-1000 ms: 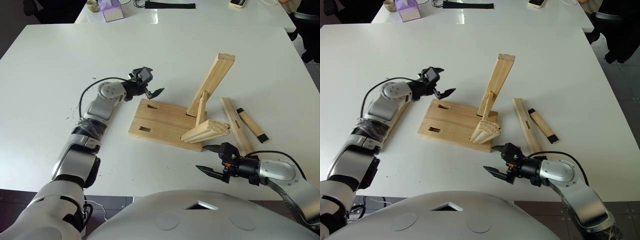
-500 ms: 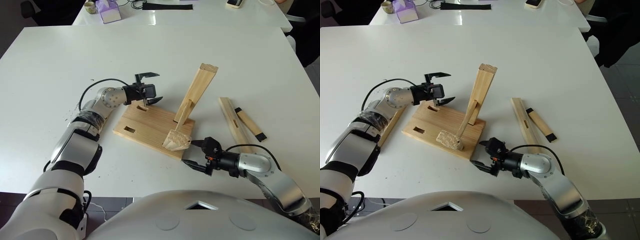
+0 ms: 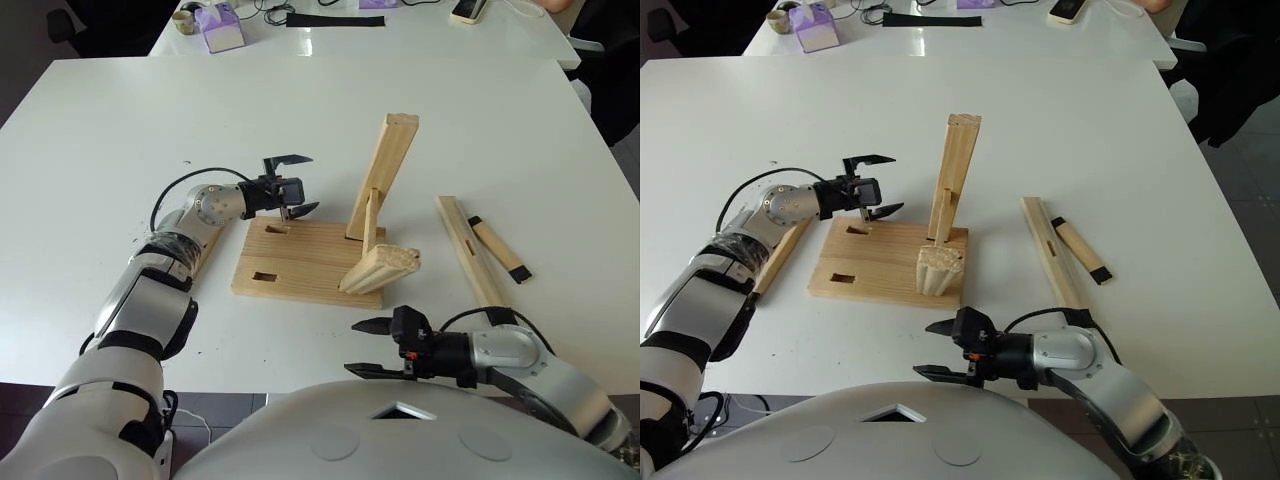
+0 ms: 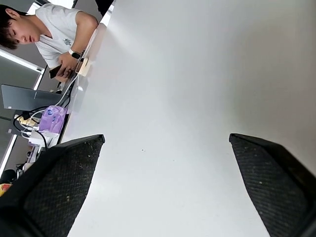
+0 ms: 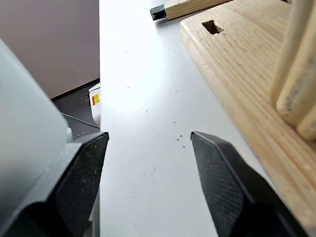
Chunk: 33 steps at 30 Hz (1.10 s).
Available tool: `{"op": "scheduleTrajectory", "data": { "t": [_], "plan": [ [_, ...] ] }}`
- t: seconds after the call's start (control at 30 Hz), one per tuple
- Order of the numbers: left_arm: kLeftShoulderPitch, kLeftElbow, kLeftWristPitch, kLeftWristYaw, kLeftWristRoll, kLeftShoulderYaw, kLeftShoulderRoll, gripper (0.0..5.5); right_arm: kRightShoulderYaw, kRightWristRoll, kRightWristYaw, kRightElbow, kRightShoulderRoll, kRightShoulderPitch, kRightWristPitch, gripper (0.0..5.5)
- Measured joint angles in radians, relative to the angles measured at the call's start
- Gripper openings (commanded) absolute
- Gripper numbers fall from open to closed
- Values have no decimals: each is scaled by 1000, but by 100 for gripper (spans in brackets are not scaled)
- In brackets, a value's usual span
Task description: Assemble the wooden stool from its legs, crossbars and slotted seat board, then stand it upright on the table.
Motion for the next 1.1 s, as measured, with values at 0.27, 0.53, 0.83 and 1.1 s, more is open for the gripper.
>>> {"op": "scheduleTrajectory", "data": {
  "t": [0.27, 0.53, 0.83, 1.1],
  "plan": [
    [47, -62, -49, -55, -4, 0, 46, 470, -12, -99, -132, 126, 78, -56, -23, 308],
    [268, -316, -25, -79, -121, 47, 162, 470, -146, -144, -165, 149, 6, -69, -49, 308],
    [477, -648, 236, -77, -184, 98, 229, 470, -147, -217, -230, 244, 78, -158, -62, 308],
    [539, -738, 366, -11, -180, 123, 187, 470, -153, -281, -261, 367, 126, -269, -84, 308]
  ]
}}
